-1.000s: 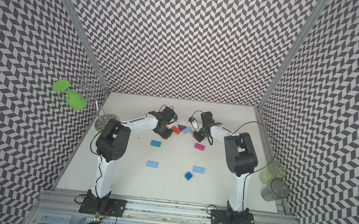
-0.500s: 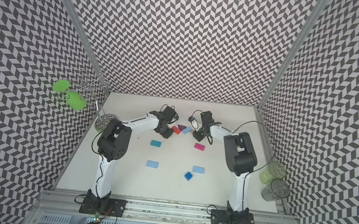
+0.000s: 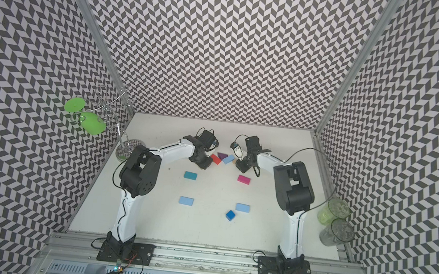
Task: Assemble a heart with building blocks
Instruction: Assemble the building block at the center of the board.
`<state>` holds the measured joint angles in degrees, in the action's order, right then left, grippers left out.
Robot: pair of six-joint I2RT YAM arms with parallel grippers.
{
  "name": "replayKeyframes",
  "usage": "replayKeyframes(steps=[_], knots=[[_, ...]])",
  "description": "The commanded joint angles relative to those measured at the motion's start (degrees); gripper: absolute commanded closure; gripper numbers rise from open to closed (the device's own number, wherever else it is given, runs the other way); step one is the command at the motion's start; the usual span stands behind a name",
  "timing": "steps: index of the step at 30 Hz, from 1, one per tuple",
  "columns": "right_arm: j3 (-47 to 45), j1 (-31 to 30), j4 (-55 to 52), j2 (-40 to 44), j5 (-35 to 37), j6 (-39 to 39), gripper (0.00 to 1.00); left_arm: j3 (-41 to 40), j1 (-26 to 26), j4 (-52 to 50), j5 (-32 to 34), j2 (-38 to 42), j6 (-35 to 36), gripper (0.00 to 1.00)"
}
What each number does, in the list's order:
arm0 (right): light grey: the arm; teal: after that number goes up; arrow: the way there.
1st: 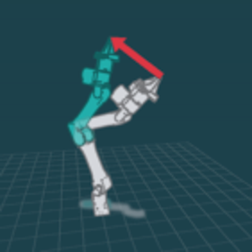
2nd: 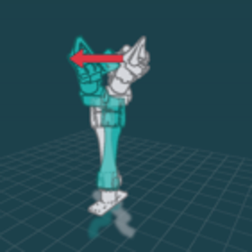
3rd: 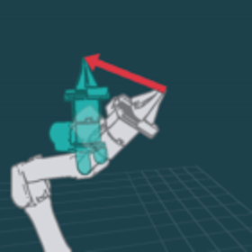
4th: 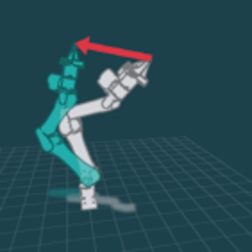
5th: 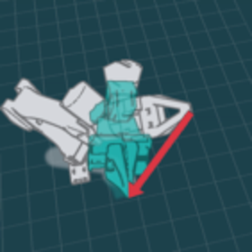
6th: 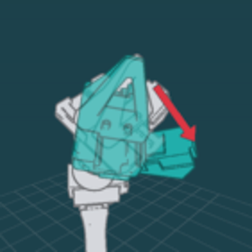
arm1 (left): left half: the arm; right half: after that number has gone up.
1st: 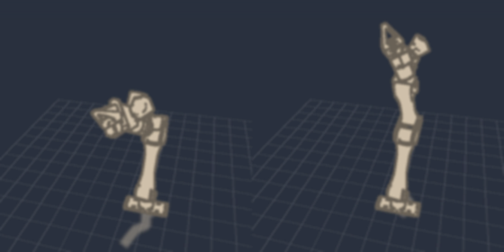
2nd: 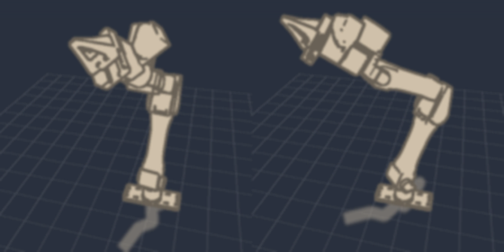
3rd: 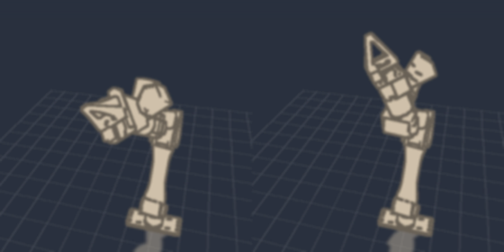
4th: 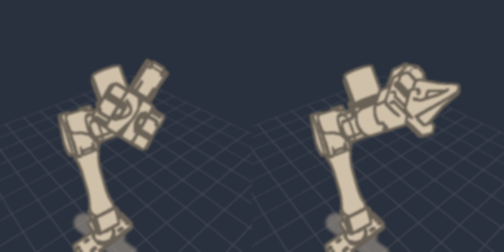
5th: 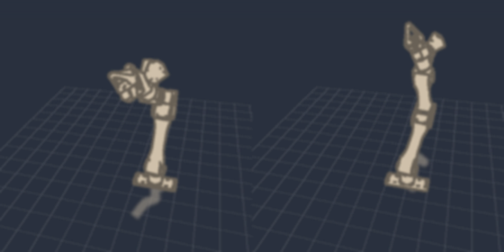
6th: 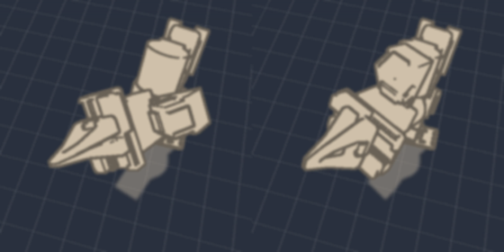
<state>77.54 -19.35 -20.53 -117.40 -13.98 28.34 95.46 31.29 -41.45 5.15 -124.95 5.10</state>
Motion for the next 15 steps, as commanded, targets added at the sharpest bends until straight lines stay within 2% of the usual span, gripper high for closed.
replayKeyframes(steps=[1,15], knots=[[0.4,-0.8,-0.8,-2.3,-1.3,-0.8,1.00,1.1,0.5,0.9,-0.4,-1.9,0.4,0.83],[0.9,-0.9,-0.6,-2.9,-0.8,-1.0,1.00,1.2,0.4,1.5,0.5,-2.6,0.7,0.83]])
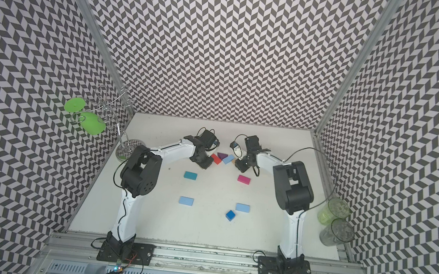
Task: Assemble a heart with building blocks
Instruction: Assemble the building block at the center of the board.
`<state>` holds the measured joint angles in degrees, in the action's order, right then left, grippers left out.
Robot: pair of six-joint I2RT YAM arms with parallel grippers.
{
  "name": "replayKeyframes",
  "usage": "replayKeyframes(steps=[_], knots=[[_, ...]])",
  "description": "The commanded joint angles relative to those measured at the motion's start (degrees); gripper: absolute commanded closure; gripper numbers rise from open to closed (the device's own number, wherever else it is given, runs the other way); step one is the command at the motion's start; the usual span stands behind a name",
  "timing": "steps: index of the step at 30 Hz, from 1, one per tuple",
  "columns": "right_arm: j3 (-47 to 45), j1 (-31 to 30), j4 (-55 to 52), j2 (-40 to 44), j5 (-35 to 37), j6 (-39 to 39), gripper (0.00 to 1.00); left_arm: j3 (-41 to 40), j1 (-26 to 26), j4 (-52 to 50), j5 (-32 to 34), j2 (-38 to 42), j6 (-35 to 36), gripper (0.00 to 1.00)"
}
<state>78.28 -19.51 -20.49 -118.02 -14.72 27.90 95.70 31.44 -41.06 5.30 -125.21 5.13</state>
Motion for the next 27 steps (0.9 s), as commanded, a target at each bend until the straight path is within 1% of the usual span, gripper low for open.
replayKeyframes(steps=[1,27], knots=[[0.3,-0.7,-0.8,-2.3,0.0,-0.6,1.00,1.0,0.2,1.2,0.4,-2.4,0.6,0.83],[0.3,-0.7,-1.3,-2.7,0.8,-0.3,1.00,1.8,-0.1,1.5,1.2,-3.2,0.8,0.82]])
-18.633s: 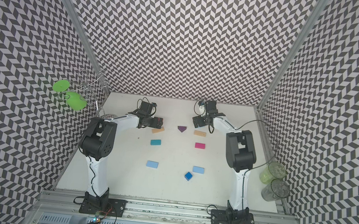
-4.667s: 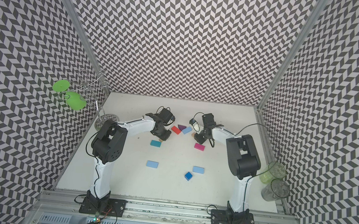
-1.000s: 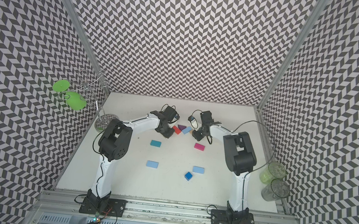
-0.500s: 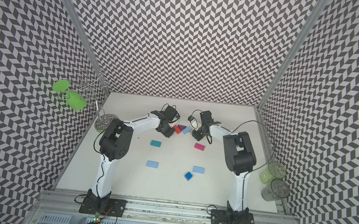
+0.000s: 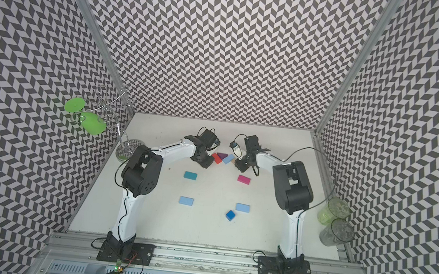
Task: Assemble a heart with building blocks
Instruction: Assemble the building block at the center of the board.
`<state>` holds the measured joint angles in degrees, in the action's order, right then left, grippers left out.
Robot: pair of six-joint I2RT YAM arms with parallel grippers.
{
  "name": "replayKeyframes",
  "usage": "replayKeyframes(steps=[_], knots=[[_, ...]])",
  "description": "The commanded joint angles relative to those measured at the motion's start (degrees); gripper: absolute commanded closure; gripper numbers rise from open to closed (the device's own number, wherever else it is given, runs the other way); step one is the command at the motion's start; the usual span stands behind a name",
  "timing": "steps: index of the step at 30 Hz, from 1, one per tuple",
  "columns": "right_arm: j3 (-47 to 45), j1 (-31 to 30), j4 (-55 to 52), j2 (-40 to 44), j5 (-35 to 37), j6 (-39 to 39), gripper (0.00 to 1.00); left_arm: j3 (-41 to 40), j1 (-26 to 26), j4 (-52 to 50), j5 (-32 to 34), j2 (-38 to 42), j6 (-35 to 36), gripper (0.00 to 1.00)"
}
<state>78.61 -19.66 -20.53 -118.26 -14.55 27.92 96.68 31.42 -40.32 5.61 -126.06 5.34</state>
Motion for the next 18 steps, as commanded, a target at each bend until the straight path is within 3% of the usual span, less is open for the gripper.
replayKeyframes(steps=[1,8,15,18], knots=[[-0.1,-0.6,-1.3,-2.5,0.7,-0.3,1.00,0.7,0.0,0.7,1.1,-2.4,0.6,0.81],[0.4,-0.6,-2.0,-2.8,0.5,-0.2,0.91,0.5,0.0,0.8,1.9,-2.1,0.5,0.70],[0.4,-0.6,-2.9,-3.0,0.0,0.2,0.77,-0.5,0.0,1.5,2.2,-1.0,0.7,0.41],[0.4,-0.6,-3.2,-3.0,-0.3,0.2,0.71,-1.0,0.0,1.7,2.0,-0.5,0.8,0.33]])
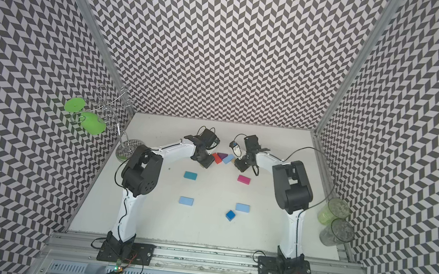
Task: Assemble a heart with building blocks
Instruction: Assemble the building block at the center of the board, then pick up the building block from the center of the board.
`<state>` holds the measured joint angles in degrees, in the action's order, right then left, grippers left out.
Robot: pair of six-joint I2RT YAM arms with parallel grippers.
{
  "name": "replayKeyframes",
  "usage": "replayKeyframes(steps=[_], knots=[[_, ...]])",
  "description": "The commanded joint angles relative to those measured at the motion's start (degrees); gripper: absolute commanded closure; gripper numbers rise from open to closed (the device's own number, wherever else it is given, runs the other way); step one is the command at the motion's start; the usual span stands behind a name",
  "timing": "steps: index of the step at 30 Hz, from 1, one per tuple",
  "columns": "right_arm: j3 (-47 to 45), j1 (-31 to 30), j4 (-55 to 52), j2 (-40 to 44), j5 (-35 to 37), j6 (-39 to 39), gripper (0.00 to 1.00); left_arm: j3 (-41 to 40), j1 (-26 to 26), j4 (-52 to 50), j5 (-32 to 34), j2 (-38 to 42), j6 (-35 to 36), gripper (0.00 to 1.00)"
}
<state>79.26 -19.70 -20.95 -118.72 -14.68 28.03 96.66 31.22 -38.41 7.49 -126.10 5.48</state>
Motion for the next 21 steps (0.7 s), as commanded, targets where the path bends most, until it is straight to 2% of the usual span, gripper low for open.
replayKeyframes(steps=[1,4,8,10,11,12,21], knots=[[-0.3,-0.5,-2.8,-2.6,-0.1,0.1,0.71,-1.1,0.2,-0.3,0.2,-0.4,0.6,0.32],[-0.3,-0.5,-3.0,-2.5,-0.2,0.1,0.65,-1.8,0.2,0.1,0.1,0.4,0.6,0.28],[-0.5,-0.5,-3.4,-2.4,-0.2,-0.1,0.52,-3.0,0.2,0.3,0.0,1.6,0.5,0.26],[-0.9,-0.5,-3.3,-2.1,0.0,-0.2,0.34,-3.5,0.2,0.4,0.0,2.4,0.5,0.26],[-1.1,-0.5,-3.1,-1.8,0.2,-0.2,0.20,-3.8,0.2,0.4,-0.1,2.8,0.5,0.26],[-1.4,-0.5,-2.9,-1.6,0.3,-0.3,0.00,-4.2,0.2,0.6,-0.1,3.3,0.5,0.26],[-2.9,-0.5,-1.2,2.5,-0.4,-0.3,0.01,-4.9,0.2,0.7,0.5,9.3,-0.1,0.20]])
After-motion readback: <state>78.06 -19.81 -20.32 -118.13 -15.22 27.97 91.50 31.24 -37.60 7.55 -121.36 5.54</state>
